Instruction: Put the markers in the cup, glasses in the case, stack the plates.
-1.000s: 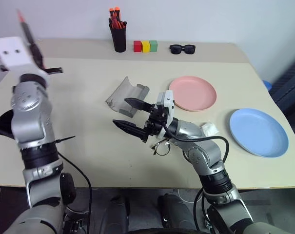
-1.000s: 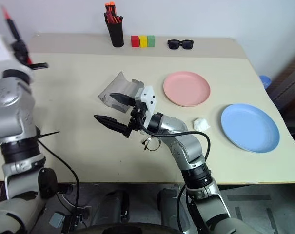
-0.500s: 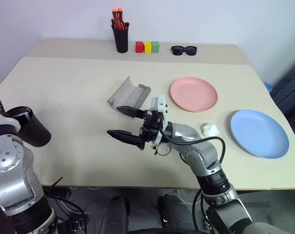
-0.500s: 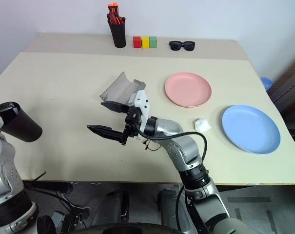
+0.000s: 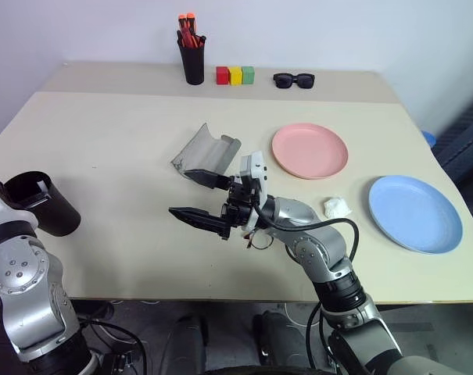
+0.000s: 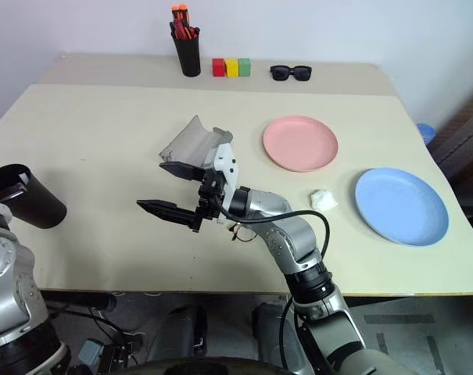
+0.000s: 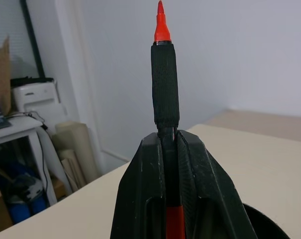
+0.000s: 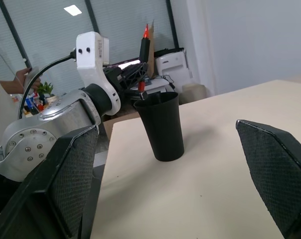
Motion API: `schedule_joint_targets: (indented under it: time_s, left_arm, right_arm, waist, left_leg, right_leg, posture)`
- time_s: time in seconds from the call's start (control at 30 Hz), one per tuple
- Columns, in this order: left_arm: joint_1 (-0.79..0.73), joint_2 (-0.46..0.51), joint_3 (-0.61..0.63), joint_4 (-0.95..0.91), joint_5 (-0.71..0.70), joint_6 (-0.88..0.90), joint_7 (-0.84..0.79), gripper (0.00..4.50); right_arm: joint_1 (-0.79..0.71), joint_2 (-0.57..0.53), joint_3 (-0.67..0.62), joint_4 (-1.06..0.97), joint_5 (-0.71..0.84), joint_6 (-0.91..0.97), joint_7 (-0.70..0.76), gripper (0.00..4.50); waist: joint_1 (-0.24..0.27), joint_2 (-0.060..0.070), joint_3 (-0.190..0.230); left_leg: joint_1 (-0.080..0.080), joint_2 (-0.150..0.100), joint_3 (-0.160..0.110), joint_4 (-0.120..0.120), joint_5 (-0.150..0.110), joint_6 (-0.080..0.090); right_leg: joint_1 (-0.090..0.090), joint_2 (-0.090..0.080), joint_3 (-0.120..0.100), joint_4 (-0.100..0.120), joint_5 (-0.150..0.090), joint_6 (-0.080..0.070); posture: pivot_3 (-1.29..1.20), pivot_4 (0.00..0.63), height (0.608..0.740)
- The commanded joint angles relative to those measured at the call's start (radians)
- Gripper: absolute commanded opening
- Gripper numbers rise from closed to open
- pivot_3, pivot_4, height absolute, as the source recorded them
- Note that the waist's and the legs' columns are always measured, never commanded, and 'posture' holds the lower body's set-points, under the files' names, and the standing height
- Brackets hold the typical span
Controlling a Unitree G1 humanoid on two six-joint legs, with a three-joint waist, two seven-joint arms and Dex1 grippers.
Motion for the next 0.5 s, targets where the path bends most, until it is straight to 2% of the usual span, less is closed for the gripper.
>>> schedule_joint_targets:
  time_s: [0.03, 0.43, 0.5]
  left_arm:
    - [0.002, 0.000, -0.002, -0.028, 0.017, -0.030, 0.011, 0.06]
    - [-0.005, -0.008, -0.019, -0.013, 0.025, -0.041, 0.019, 0.06]
    - [-0.007, -0.009, -0.020, -0.010, 0.026, -0.044, 0.022, 0.88]
  right_arm:
    - [-0.002, 0.002, -0.010, -0.033, 0.019, -0.001, 0.004, 4.50]
    - [-0.006, -0.002, -0.012, -0.032, 0.018, -0.004, 0.005, 4.50]
    - [-0.005, -0.002, -0.012, -0.033, 0.017, -0.004, 0.003, 4.50]
  waist:
    - [0.000, 0.000, 0.000]
    - [-0.001, 0.000, 0.000]
    - [-0.001, 0.000, 0.000]
  left_leg:
    - [0.000, 0.000, 0.000, 0.000, 0.000, 0.000]
    - [0.000, 0.000, 0.000, 0.000, 0.000, 0.000]
    - [0.000, 0.000, 0.000, 0.000, 0.000, 0.000]
  right_leg:
    - [0.000, 0.000, 0.000, 0.000, 0.000, 0.000]
    - [0.000, 0.000, 0.000, 0.000, 0.000, 0.000]
    - [0.000, 0.000, 0.000, 0.000, 0.000, 0.000]
  posture:
    - [0.00, 0.150, 0.722]
    - [0.00, 0.150, 0.722]
    - [0.00, 0.150, 0.722]
